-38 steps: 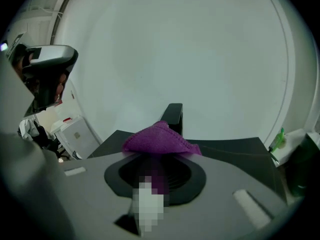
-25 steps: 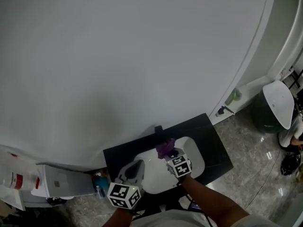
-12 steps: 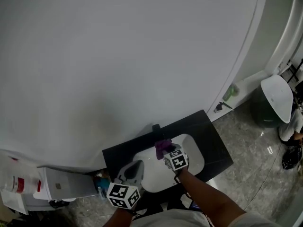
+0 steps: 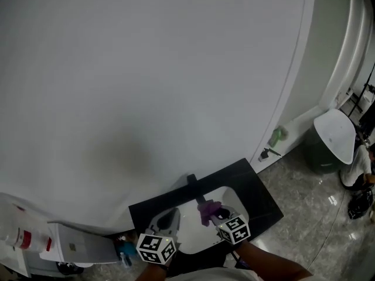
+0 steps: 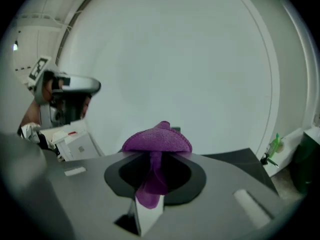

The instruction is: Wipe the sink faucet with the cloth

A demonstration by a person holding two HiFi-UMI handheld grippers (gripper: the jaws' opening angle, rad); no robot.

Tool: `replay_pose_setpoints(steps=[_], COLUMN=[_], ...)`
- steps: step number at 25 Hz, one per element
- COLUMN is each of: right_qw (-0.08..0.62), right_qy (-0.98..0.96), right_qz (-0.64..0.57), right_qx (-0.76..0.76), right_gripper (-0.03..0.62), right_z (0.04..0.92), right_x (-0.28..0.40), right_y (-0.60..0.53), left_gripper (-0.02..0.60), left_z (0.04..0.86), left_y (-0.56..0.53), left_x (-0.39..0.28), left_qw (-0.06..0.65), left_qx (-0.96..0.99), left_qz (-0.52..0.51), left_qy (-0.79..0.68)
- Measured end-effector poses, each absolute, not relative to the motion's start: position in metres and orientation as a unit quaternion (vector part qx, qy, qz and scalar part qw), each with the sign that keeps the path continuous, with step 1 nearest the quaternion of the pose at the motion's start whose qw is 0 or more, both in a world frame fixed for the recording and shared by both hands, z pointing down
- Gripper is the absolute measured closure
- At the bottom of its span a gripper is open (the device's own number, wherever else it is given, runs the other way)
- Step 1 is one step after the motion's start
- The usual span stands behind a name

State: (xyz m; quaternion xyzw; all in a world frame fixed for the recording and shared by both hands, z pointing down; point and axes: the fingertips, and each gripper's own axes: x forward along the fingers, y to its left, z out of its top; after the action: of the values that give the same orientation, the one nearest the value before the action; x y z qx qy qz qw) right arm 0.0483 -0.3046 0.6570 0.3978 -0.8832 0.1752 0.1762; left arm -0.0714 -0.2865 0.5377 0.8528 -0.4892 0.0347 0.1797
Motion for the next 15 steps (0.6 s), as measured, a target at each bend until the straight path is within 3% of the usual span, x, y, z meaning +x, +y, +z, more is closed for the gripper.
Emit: replay_pose_setpoints(steps=[7, 15], right_qw=[0.118, 0.108], right_qy=[-0.908, -0.903], right_qz=[0.044, 0.035], right_qx=[0.4, 0.414], right_gripper=[0.523, 0.523], right_z=[0.519, 0.508], right_x=[0.05, 0.065], right_y=[-0.289, -0.29], left_gripper=[0.577, 0.577], left_z=[0.496, 0.469], left_y=[-0.289, -0.286], left_x=[-0.075, -0.077], left_qw=[0.149, 0.12], left_qx=[0.853, 0.856], left_qz=[0.014, 0.008], left_qy=[-0.5, -0.503])
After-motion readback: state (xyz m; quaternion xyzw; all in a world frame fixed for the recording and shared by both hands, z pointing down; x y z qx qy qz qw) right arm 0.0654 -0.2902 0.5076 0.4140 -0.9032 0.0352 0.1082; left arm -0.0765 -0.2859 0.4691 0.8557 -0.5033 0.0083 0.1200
